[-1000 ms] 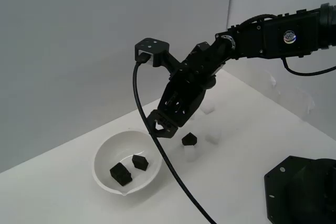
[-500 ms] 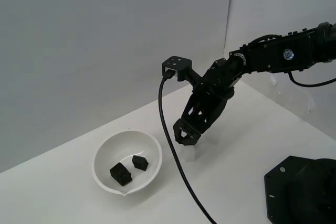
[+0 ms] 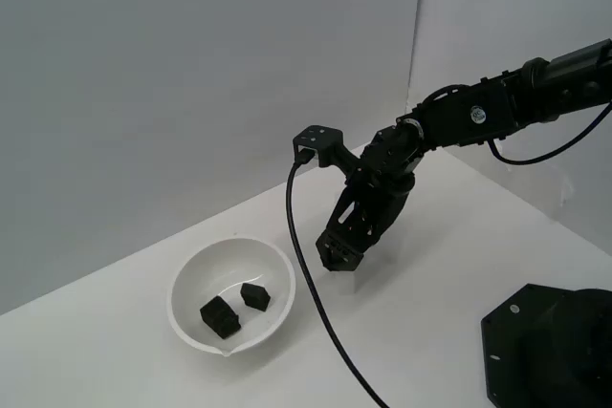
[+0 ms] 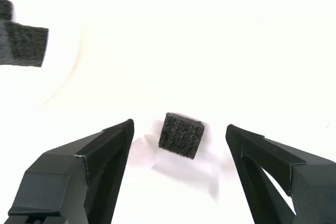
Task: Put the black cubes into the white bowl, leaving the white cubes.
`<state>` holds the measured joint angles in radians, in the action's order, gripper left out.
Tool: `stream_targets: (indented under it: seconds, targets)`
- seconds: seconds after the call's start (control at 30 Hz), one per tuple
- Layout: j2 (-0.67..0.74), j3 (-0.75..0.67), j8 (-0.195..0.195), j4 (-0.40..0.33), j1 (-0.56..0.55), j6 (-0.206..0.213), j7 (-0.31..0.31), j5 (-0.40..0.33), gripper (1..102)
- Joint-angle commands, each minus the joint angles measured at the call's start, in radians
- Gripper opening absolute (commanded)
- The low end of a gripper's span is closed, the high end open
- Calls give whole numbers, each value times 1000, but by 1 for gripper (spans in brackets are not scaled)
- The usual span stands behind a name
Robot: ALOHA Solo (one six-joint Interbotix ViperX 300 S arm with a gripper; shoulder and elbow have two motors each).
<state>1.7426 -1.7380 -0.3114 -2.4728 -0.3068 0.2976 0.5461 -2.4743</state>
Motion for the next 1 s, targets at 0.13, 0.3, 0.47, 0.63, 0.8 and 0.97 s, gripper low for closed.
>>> stream_targets:
  seconds: [0.13, 0.3, 0.47, 0.63, 0.8, 0.97]
  targets:
    - [-17, 11, -34, 3, 12, 2, -6, 6, 100]
    - [-38, 35, -48, 3, 23, 2, -9, 6, 99]
    - [-57, 55, -49, 3, 23, 2, -11, 8, 98]
    - [-64, 61, -64, 6, 55, 2, -21, 11, 98]
    - [-60, 57, -75, 5, 81, 2, -20, 9, 98]
    - [-63, 60, -92, 8, 120, 2, -18, 12, 98]
